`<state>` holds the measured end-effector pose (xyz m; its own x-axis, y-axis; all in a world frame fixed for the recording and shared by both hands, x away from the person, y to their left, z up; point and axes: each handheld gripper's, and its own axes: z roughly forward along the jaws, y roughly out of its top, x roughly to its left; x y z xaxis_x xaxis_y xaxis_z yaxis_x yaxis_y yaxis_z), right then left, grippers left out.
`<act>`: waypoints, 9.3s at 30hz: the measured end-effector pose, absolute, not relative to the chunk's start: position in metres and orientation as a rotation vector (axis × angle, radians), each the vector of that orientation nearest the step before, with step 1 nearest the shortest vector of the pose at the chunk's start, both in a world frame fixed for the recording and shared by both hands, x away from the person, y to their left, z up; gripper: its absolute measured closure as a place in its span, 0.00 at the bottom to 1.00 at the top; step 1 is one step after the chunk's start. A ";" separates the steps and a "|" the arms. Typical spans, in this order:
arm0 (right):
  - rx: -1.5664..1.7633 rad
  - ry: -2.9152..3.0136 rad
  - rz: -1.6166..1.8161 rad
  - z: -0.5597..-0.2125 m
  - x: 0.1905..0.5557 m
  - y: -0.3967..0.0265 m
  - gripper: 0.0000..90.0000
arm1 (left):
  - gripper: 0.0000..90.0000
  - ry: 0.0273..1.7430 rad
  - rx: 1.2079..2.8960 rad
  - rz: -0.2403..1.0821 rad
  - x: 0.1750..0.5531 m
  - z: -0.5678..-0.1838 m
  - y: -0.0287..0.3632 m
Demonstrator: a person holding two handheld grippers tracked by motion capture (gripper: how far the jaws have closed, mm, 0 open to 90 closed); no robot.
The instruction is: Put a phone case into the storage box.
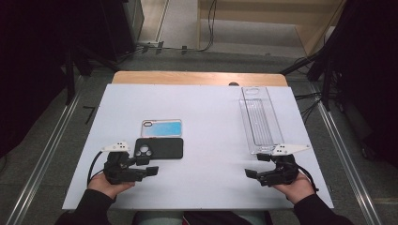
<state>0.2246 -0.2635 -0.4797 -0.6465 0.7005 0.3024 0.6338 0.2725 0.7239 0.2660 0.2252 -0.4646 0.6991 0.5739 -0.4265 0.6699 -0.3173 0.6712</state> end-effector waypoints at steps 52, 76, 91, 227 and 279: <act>1.269 2.432 1.330 -0.477 0.222 -0.266 0.13 | 0.40 1.105 1.967 0.056 0.292 -0.437 0.231; 1.256 2.428 1.338 -0.476 0.221 -0.267 0.13 | 1.00 1.304 2.037 0.115 0.368 -0.465 0.234; 1.256 2.429 1.339 -0.476 0.221 -0.267 0.13 | 1.00 1.395 2.049 0.117 0.377 -0.480 0.243; 1.262 2.484 1.342 -0.477 0.232 -0.266 0.13 | 0.33 0.803 2.087 -0.103 0.265 -0.470 0.214; 1.069 2.522 1.377 -0.434 0.338 -0.142 0.13 | 0.33 0.856 2.042 -0.178 0.268 -0.465 0.218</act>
